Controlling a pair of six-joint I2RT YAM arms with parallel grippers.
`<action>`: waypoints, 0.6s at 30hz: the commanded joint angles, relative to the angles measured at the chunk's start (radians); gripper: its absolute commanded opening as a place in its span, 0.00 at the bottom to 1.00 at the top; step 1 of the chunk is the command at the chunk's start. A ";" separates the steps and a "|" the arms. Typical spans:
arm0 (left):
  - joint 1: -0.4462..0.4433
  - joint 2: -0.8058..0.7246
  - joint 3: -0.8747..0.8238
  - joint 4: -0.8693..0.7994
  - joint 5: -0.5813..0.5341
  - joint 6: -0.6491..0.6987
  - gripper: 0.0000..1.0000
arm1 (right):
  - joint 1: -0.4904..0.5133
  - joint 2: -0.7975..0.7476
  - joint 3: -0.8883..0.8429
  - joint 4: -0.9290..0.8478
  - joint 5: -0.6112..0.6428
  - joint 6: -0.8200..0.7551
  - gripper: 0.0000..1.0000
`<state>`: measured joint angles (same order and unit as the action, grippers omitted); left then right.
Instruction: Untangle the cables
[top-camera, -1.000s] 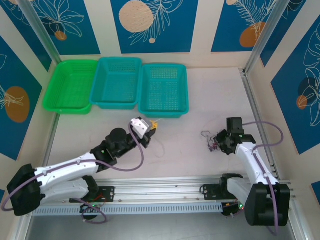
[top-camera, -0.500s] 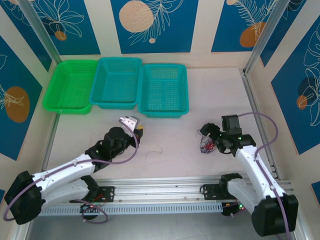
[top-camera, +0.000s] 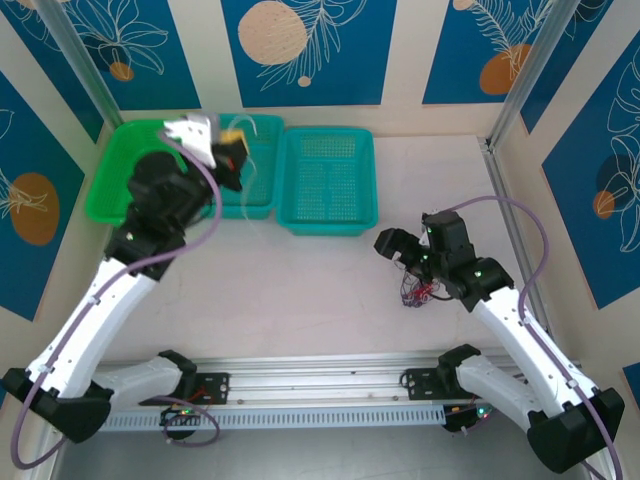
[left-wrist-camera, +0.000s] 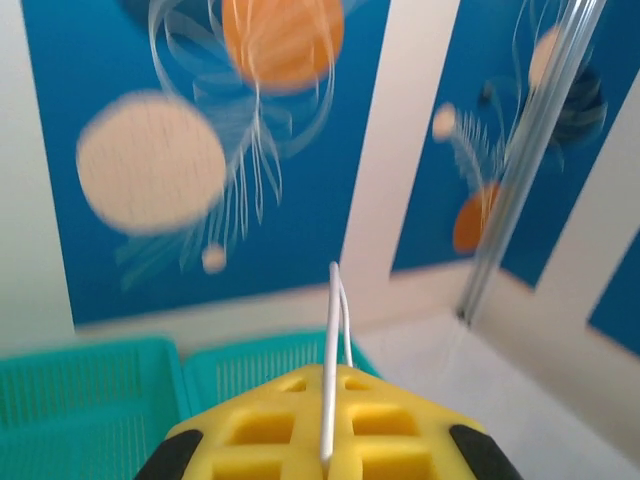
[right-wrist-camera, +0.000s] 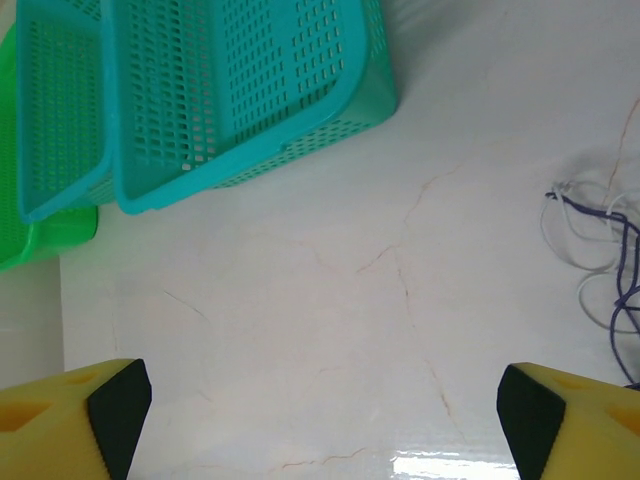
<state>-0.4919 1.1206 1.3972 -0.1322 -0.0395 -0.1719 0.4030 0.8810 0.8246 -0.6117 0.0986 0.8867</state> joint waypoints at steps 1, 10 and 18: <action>0.067 0.115 0.233 -0.148 0.116 0.051 0.00 | 0.025 0.011 0.036 0.023 -0.020 0.077 0.91; 0.241 0.516 0.967 -0.345 0.148 0.167 0.00 | 0.077 0.119 0.117 0.013 -0.006 0.097 0.91; 0.461 0.860 1.392 -0.503 0.144 0.159 0.00 | 0.077 0.142 0.168 -0.033 0.035 0.082 0.91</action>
<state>-0.0875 1.9312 2.7670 -0.5426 0.1024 -0.0238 0.4759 1.0252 0.9546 -0.6090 0.1051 0.9615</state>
